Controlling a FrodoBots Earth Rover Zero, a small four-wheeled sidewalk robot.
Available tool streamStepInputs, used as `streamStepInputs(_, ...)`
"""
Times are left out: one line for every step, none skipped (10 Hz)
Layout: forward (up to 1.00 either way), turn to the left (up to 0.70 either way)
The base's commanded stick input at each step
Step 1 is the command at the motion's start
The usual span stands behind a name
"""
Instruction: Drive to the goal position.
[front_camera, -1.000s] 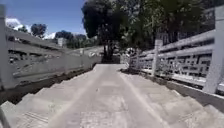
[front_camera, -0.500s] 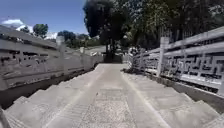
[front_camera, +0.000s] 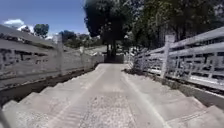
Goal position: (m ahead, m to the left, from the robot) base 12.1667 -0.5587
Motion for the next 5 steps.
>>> streamStepInputs(0.45, 0.0)
streamStepInputs(0.45, 0.0)
streamStepInputs(0.45, 0.0)
streamStepInputs(0.45, 0.0)
streamStepInputs(0.45, 0.0)
